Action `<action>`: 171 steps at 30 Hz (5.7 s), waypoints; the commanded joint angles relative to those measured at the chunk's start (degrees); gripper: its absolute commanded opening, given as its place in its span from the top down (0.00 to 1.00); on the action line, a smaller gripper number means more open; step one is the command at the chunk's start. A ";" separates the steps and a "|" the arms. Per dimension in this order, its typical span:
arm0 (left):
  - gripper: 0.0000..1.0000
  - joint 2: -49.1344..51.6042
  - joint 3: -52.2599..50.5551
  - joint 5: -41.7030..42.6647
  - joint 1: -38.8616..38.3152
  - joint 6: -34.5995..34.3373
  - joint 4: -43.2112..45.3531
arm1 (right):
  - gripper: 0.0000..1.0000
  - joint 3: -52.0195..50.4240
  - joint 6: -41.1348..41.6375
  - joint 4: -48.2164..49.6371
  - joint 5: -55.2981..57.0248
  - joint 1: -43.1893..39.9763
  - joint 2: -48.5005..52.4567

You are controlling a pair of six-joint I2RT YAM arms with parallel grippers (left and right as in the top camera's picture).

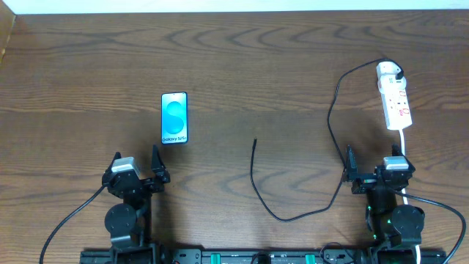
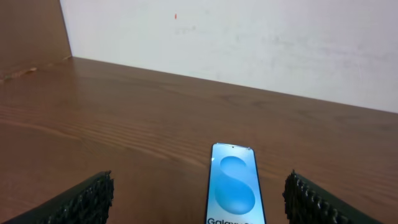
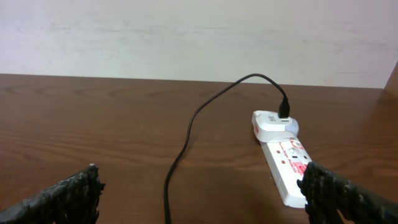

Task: Plug charger to phone and switch on socket
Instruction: 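Move the left gripper forward over the blue phone and lower it, then close the left gripper on the phone's top edge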

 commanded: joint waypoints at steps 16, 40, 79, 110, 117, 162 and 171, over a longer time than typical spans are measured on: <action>0.12 22.43 23.04 4.35 0.20 3.58 -7.76 | 0.01 -0.07 0.79 -0.24 0.66 -0.20 0.13; 0.12 75.91 83.43 7.02 0.15 4.66 -52.33 | 0.01 -0.07 0.79 -0.24 0.66 -0.20 0.13; 0.02 99.01 96.54 2.45 -5.35 4.92 -65.61 | 0.01 -0.07 0.79 -0.22 0.66 -0.20 0.13; 0.02 119.99 93.20 2.84 -5.88 -0.15 -55.47 | 0.01 -0.07 0.79 -0.24 0.66 -0.20 0.13; 0.02 119.99 90.09 2.84 -5.88 -0.15 -52.57 | 0.01 -0.07 0.79 -0.24 0.66 -0.20 0.13; 0.02 119.99 84.00 -0.81 -9.07 -2.32 -44.63 | 0.01 -0.07 0.79 -0.24 0.66 -0.20 0.13; 0.02 119.99 83.62 -0.81 -9.09 -2.29 -43.39 | 0.01 -0.07 0.79 -0.24 0.66 -0.20 0.13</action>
